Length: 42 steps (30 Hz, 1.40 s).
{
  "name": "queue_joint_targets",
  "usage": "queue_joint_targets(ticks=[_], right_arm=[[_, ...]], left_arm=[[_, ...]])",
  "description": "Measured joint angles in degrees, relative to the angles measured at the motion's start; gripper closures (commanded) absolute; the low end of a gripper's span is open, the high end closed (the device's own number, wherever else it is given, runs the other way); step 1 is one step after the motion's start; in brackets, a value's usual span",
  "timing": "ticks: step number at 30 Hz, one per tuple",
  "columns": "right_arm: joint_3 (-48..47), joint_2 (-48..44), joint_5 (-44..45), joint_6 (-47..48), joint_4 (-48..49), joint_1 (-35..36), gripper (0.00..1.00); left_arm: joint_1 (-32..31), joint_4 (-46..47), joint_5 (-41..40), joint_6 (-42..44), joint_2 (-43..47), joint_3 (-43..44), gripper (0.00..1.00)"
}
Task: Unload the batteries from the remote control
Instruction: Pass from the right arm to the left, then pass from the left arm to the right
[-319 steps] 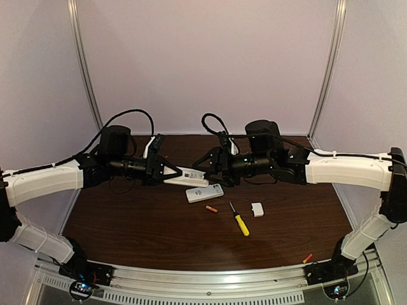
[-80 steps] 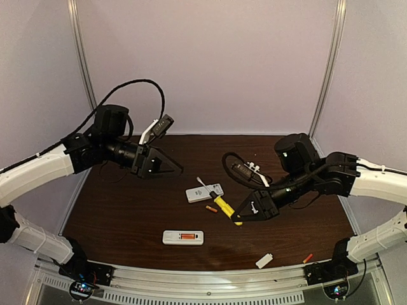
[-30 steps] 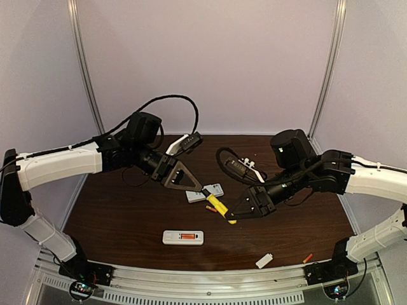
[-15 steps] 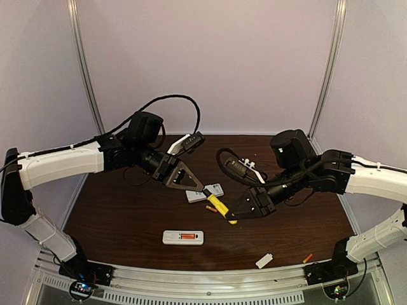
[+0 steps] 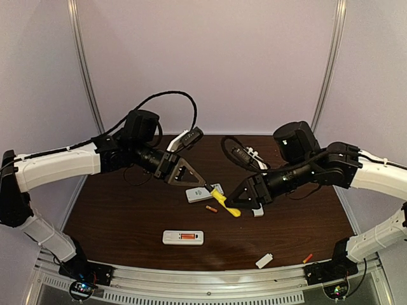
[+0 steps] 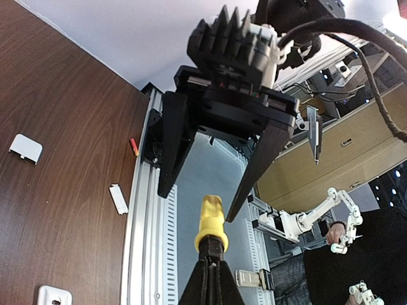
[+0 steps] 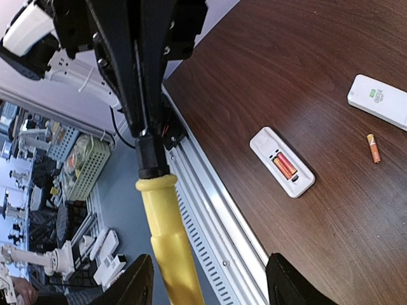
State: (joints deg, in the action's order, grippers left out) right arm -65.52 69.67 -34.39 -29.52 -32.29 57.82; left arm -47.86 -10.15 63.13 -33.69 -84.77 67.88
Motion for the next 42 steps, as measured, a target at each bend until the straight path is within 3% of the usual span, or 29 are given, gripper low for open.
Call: queue_joint_targets(ticks=[11,18,31,42], right_arm=[[-3.8,-3.26,14.27,-5.77,1.09,-0.07,0.22],[-4.74,-5.92,20.0,-12.37,4.76,-0.07,0.01],[-2.54,-8.94,26.21,-21.38,13.25,-0.07,0.0],[-2.05,-7.26,24.0,-23.74,21.49,-0.07,0.0]], left_arm=[[0.0,3.48,-5.68,-3.39,4.02,-0.7,1.0],[0.0,6.08,-10.05,-5.92,5.79,-0.7,1.0],[0.0,7.04,-16.72,-7.23,6.29,-0.68,1.0],[0.0,9.53,-19.47,-10.19,6.29,-0.61,1.0]])
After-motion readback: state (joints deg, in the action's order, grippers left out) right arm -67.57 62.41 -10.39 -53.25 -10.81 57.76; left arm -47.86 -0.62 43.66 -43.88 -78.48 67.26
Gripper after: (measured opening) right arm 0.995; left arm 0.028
